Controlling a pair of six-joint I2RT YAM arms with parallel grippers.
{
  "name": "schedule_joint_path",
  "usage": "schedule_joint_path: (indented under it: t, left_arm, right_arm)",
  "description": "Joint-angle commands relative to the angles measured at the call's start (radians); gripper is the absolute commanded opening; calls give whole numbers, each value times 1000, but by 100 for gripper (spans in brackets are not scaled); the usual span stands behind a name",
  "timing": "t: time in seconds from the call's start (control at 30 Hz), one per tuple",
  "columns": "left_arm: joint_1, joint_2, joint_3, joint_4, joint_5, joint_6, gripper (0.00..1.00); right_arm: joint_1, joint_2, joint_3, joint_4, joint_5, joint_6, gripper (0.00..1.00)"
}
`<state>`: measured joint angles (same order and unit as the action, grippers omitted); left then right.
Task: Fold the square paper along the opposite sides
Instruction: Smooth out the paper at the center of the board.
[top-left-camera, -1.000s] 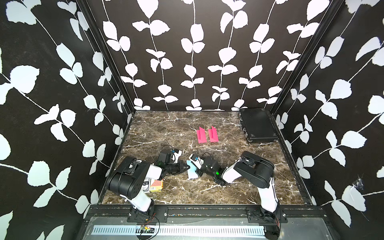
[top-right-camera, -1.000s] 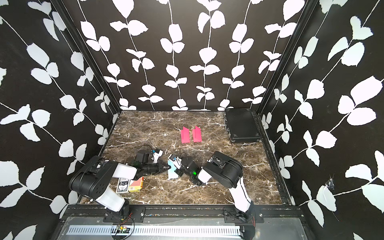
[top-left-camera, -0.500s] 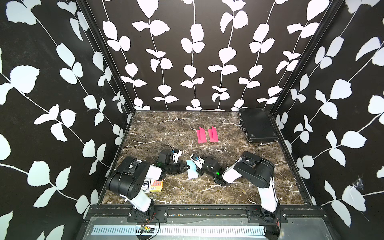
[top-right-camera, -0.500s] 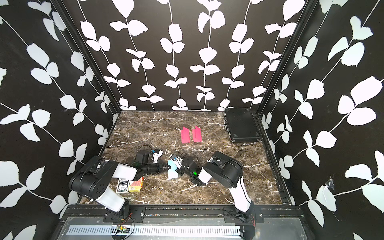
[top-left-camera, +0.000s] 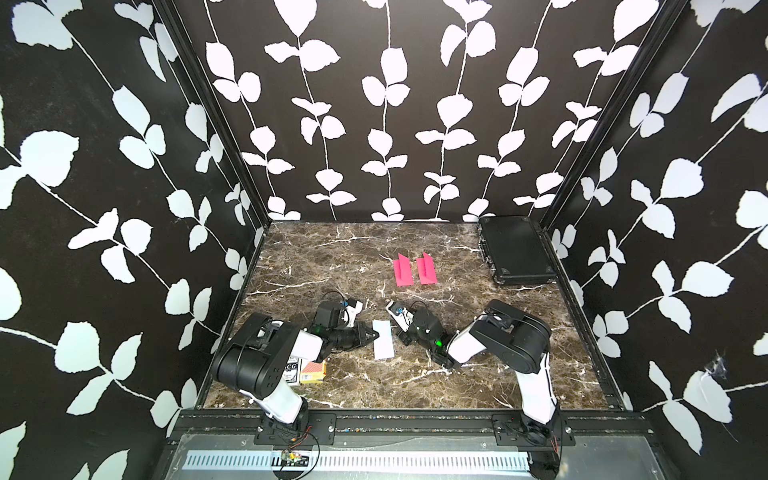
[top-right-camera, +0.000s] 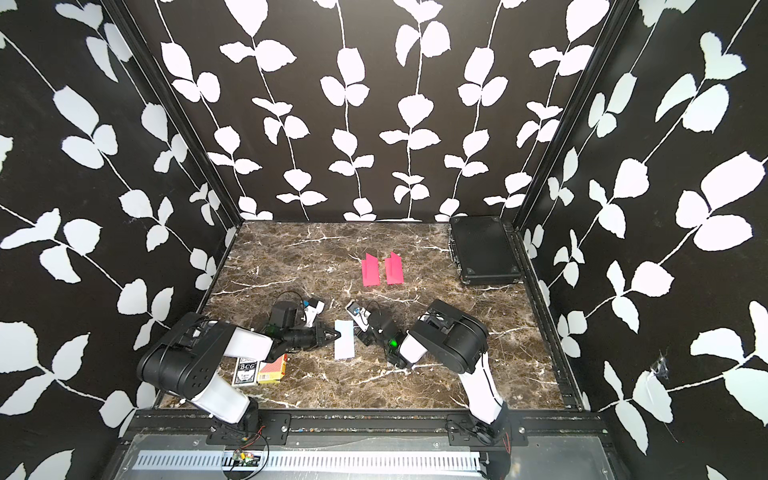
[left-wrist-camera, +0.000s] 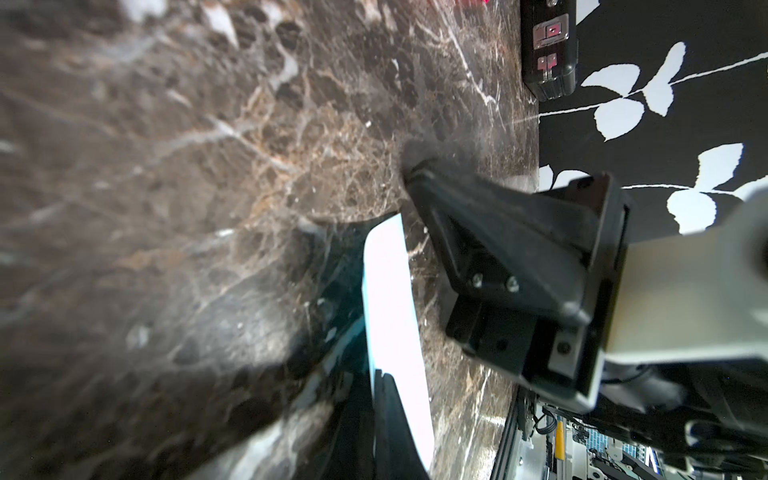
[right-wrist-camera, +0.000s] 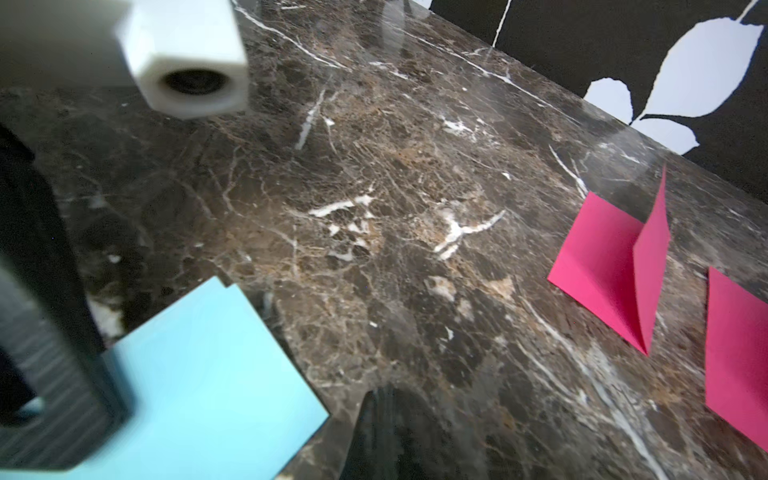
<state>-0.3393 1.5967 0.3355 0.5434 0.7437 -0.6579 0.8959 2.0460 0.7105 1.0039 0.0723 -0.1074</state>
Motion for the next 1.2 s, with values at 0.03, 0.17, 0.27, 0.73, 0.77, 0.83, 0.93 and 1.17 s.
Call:
schedule_joint_path:
  t: [0.03,0.17,0.27,0.73,0.77,0.83,0.93,1.17]
  left_arm:
    - [7,0,-34,-113,-47,22,0]
    - [6,3,-19,-125,-52,29,0]
    - [7,9,-14,-122,-56,27,0]
    - [6,11,15,-144,-65,35,0]
    - [6,17,16,-143,-66,35,0]
    - [8,26,18,-142,-68,36,0]
    - [17,35,20,-139,-72,35,0]
    - [60,54,39,-141,-69,43,0]
  right_arm:
    - [-25,-33,-74,-114,-62,56,0]
    - [-32,-159,-47,-187,-360,142,1]
    - [11,-200,-48,-191,-382,129,4]
    - [112,-140,-114,-265,-316,78,3]
    - [116,-139,-121,-266,-313,81,2]
    - [124,-139,-130,-267,-307,81,2]
    - [134,-148,-138,-290,-293,77,2]
    - [141,-163,-154,-325,-265,83,2]
